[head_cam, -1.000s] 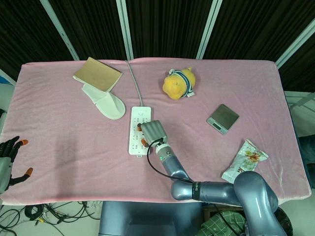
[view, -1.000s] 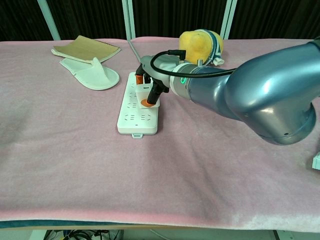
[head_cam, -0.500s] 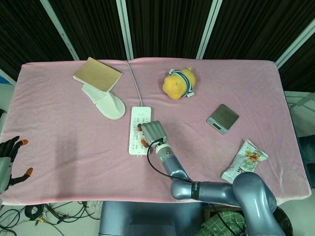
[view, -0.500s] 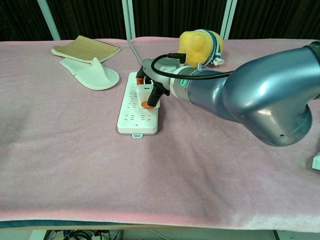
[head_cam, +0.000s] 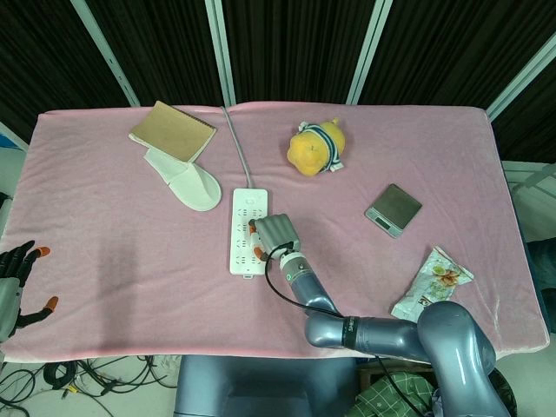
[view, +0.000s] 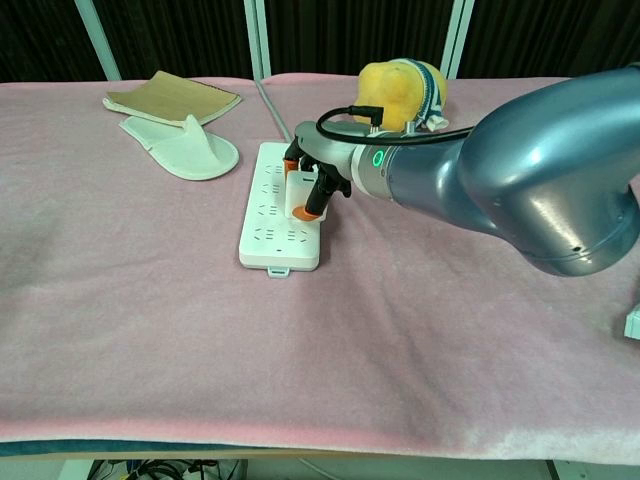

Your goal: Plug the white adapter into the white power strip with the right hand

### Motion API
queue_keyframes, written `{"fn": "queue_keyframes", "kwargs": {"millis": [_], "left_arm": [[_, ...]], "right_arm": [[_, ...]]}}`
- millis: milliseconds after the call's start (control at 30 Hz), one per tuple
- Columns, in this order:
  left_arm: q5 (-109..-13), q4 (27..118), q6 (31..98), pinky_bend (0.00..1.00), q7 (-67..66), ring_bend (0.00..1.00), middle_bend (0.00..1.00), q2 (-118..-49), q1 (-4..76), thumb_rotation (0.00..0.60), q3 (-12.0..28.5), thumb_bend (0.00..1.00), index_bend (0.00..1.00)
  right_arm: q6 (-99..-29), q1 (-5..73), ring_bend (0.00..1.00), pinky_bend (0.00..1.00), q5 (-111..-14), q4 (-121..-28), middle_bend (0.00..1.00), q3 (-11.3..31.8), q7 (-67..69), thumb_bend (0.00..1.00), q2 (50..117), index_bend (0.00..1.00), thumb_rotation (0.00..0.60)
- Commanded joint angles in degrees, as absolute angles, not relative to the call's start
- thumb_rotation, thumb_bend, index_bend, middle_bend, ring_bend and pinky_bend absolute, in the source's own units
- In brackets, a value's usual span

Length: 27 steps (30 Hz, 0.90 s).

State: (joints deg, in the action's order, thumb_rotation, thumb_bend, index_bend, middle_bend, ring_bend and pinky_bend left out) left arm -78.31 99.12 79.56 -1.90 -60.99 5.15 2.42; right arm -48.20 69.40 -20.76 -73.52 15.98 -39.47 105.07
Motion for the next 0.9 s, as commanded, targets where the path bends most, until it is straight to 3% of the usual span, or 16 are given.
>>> {"fn": "queue_keyframes", "kwargs": {"millis": [33, 267, 367, 633, 900], "left_arm": [[-78.3, 99.1, 79.6, 0.0, -1.9, 0.0, 0.02, -61.0, 5.1, 0.6, 2.4, 0.28, 0.13], [-78.4, 99.1, 79.6, 0.0, -1.9, 0.0, 0.02, -61.0, 5.1, 0.6, 2.4, 0.28, 0.13], [-78.4, 99.1, 79.6, 0.0, -1.8, 0.0, 0.02, -60.9, 5.1, 0.6, 2.4, 0.28, 0.13], [-78.5, 99.0, 79.5, 0.0, -1.7, 0.0, 0.02, -60.9, 5.2, 0.6, 2.3, 0.28, 0.13], [-78.5, 99.1, 79.6, 0.0, -2.0, 0.0, 0.02, -61.0, 5.2, 0.6, 2.3, 0.28, 0.13]], "right_arm": [[-48.1, 69.6, 0.83, 0.54, -20.8, -73.4, 0.91, 15.7, -39.7, 0.34, 105.2, 1.0, 0.6], [-48.2, 70.3, 0.83, 0.54, -21.6, -72.8, 0.91, 15.1, -40.6, 0.34, 106.0, 1.0, 0.6], [-48.0, 70.5, 0.81, 0.54, -21.5, -72.9, 0.86, 15.0, -40.8, 0.34, 106.0, 0.99, 0.6], [-46.4, 71.5, 0.52, 0.35, -15.5, -75.0, 0.45, 15.0, -42.6, 0.26, 104.3, 0.59, 0.6], [-47.9, 72.2, 0.39, 0.28, -12.2, -76.3, 0.26, 14.9, -43.7, 0.23, 103.5, 0.44, 0.6]]}}
